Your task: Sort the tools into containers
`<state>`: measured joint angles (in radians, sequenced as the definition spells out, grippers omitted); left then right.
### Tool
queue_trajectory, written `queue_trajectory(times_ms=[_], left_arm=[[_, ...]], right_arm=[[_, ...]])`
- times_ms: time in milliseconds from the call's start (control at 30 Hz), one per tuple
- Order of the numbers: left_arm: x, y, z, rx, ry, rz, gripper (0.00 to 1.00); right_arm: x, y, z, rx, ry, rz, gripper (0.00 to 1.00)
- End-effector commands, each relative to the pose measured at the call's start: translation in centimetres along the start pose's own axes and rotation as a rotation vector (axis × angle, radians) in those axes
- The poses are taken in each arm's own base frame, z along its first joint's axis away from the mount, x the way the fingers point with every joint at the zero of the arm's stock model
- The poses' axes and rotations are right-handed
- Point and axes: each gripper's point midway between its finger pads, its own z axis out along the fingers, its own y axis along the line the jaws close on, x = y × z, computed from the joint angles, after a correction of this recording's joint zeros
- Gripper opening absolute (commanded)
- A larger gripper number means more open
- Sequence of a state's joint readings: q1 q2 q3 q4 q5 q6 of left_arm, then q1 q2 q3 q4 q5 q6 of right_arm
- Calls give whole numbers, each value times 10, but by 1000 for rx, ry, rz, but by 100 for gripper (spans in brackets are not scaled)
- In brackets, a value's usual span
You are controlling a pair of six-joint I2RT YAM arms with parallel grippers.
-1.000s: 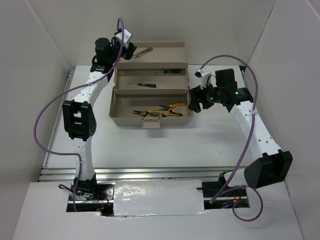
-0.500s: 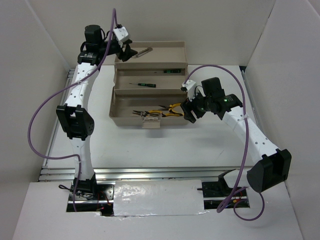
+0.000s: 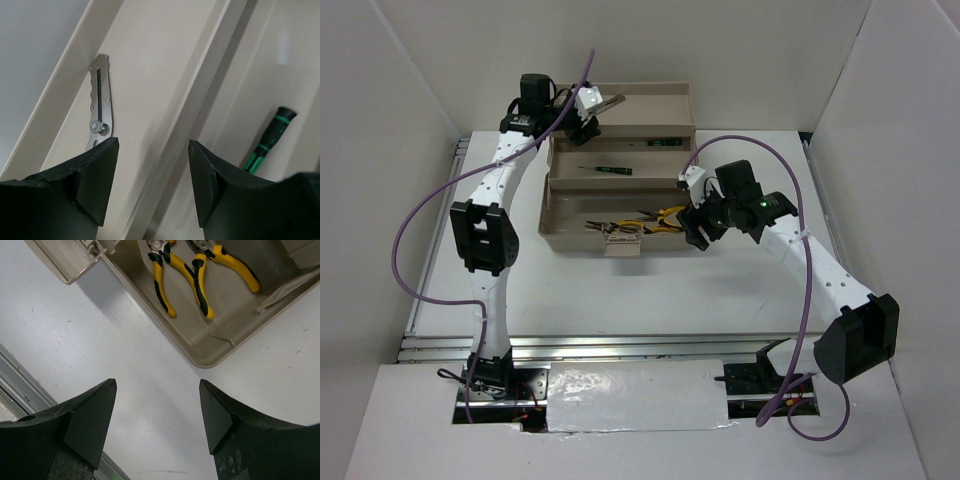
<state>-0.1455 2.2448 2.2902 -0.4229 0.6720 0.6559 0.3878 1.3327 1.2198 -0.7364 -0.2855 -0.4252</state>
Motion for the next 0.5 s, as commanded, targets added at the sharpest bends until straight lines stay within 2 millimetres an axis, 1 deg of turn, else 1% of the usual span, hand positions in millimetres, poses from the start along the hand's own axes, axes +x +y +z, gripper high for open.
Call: queue_trajectory(times_ms=[0,67,100,167,200,267,300,333,367,400,433,467], left_arm=[[8,0,8,-19,24,87,70],[12,0,9,-10,50,125,68],[18,-3,12,6,62,126,65],[15,-7,11,33,68,152,61],[18,-12,10,56,85,169,56],[26,-19,9,75,112,181,52],[24,-22,8,86,112,201,46],[26,-25,6,95,121,200,43],[27,-29,6,108,127,204,34],[26,-34,4,121,135,212,29],[25,-37,4,132,135,215,24],[24,-38,3,133,135,222,14]], right_arm=[[-11,-4,5,28,-32,-30,75],[-13,-5,5,28,-30,-41,74],[-13,-5,5,29,-28,-42,74],[-12,-5,5,27,-22,-43,74],[-12,-5,4,28,-22,-44,74],[-12,-5,5,26,-26,-46,74],[-11,-4,6,25,-25,-45,74],[-10,-3,7,23,-23,-45,73],[-12,-3,8,26,-31,-48,72],[-11,-1,10,23,-27,-51,71],[-13,-1,11,29,-37,-56,70],[-11,0,14,29,-31,-58,70]])
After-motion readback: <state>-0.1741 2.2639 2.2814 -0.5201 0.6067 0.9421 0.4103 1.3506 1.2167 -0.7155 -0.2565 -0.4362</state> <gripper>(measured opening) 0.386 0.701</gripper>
